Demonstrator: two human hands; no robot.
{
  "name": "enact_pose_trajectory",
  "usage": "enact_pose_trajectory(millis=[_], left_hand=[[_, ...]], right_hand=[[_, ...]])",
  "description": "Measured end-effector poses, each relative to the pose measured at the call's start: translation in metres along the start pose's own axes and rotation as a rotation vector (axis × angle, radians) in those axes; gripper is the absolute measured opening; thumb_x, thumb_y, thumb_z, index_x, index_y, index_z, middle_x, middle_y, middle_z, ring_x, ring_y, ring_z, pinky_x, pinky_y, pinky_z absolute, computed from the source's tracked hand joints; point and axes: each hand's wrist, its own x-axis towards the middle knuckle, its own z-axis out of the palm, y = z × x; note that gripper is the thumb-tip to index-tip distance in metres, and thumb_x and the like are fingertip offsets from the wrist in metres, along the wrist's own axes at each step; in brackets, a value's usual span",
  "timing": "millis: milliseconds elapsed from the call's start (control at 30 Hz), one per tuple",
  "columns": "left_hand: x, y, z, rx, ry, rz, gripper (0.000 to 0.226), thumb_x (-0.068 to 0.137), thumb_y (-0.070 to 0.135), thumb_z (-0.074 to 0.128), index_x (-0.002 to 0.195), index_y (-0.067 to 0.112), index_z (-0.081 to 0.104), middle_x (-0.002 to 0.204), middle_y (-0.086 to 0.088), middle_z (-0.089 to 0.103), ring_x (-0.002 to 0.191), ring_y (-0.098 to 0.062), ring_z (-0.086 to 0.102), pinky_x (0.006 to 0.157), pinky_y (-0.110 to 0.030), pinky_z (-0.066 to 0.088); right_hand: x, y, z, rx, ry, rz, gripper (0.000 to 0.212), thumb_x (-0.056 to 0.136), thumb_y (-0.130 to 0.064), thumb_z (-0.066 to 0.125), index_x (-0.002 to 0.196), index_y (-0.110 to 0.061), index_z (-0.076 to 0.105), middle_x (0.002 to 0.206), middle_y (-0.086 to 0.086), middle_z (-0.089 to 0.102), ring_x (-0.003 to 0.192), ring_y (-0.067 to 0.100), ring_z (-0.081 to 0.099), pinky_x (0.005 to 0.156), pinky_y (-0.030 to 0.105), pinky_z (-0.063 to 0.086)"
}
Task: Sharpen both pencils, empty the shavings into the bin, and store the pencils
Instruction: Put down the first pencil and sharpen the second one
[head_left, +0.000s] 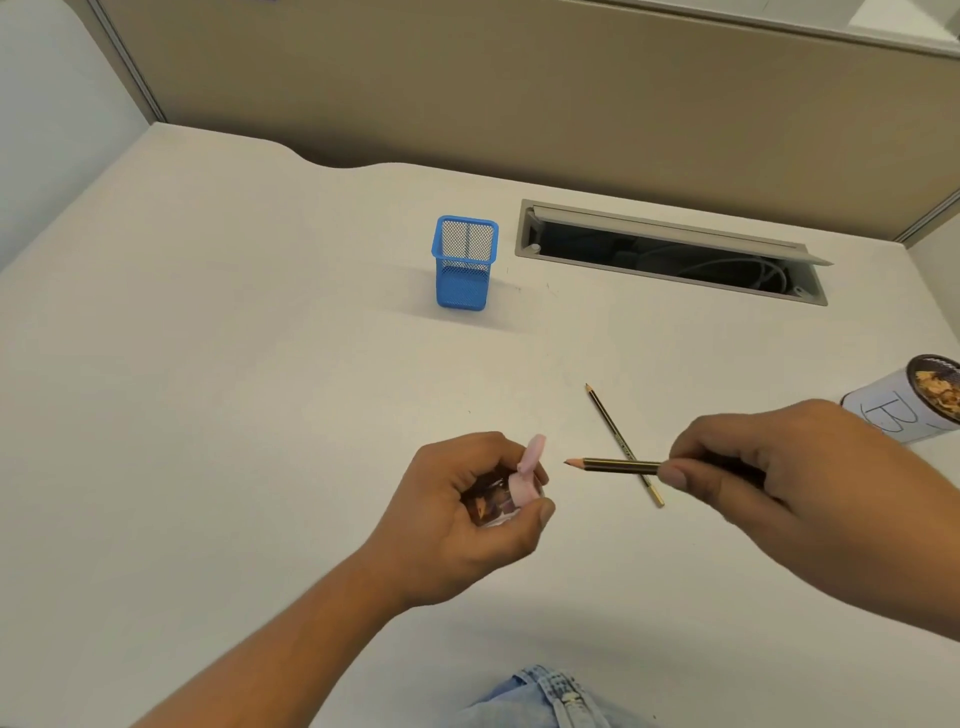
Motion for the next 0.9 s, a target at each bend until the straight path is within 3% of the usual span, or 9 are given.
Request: enact_pose_trajectory(millis=[200,367,467,533,700,767,833,900], left_hand=[[0.002,0.002,0.006,-0.035,0.026,0.011,0.013,0.079,0.022,0.067,0.082,0.009,0.066,0.066,0.011,0.059,0.052,-0.003,0.048,0.053,-0.014,0.039],[0.003,0.006,0.008,-0.009,-0.008,0.011,0.010,0.077,0.020,0.071,0.082,0.012,0.068,0.069,0.012,0.062,0.055,-0.005,0.054,0.054,-0.017,0.043],[0.005,0.008,0.006,0.048,-0.021,0.023,0.007,0.075,0.022,0.071,0.080,0.019,0.067,0.072,0.004,0.066,0.056,-0.009,0.055,0.051,-0.024,0.045],[0.005,0.009,0.006,0.063,-0.029,0.026,0.007,0.075,0.023,0.072,0.079,0.021,0.066,0.072,-0.001,0.066,0.056,-0.014,0.056,0.052,-0.027,0.047],[0.004,0.012,0.005,0.079,-0.028,0.033,0.010,0.075,0.024,0.073,0.081,0.018,0.067,0.074,0.001,0.067,0.056,-0.008,0.054,0.052,-0.020,0.046],[0.003,0.012,0.005,0.099,-0.056,0.037,0.012,0.075,0.026,0.074,0.081,0.018,0.067,0.071,-0.001,0.066,0.054,-0.012,0.053,0.051,-0.024,0.044],[0.001,0.012,0.004,0.111,-0.078,0.019,0.014,0.074,0.028,0.074,0.082,0.019,0.067,0.072,-0.003,0.066,0.055,-0.015,0.054,0.050,-0.027,0.044],[0.001,0.014,0.002,0.075,-0.093,-0.016,0.013,0.074,0.030,0.074,0.080,0.023,0.066,0.070,-0.002,0.065,0.054,-0.012,0.054,0.050,-0.026,0.044]], right_hand=[[-0.009,-0.008,0.007,0.178,-0.001,0.058,0.043,0.077,-0.073,0.033,0.080,-0.040,0.060,0.068,-0.014,0.064,0.060,0.017,0.056,0.049,0.031,0.041],[-0.009,-0.009,0.011,0.037,0.029,0.005,0.042,0.080,-0.073,0.029,0.080,-0.042,0.057,0.074,-0.031,0.060,0.072,0.006,0.056,0.045,0.023,0.031],[-0.010,-0.006,0.006,-0.073,0.081,-0.059,0.036,0.088,-0.067,0.034,0.076,-0.041,0.056,0.055,-0.026,0.052,0.053,0.007,0.051,0.042,0.019,0.025],[-0.010,-0.006,0.002,-0.145,0.106,-0.102,0.033,0.091,-0.062,0.038,0.074,-0.040,0.056,0.052,-0.027,0.046,0.042,-0.001,0.041,0.039,0.019,0.027],[-0.009,-0.006,0.001,-0.170,0.099,-0.192,0.019,0.087,-0.052,0.048,0.079,-0.039,0.058,0.062,-0.025,0.051,0.050,-0.012,0.029,0.041,0.019,0.031],[-0.008,-0.006,0.003,-0.190,0.110,-0.266,0.005,0.088,-0.041,0.058,0.086,-0.037,0.061,0.072,-0.021,0.057,0.056,-0.004,0.044,0.042,0.024,0.040],[-0.006,-0.002,0.005,-0.211,0.187,-0.350,0.012,0.086,-0.031,0.064,0.098,-0.029,0.066,0.084,-0.014,0.063,0.063,0.013,0.059,0.045,0.034,0.049],[-0.003,0.001,0.003,-0.268,0.277,-0.427,0.013,0.089,-0.028,0.066,0.099,-0.020,0.068,0.085,-0.004,0.066,0.066,0.025,0.063,0.048,0.039,0.051]])
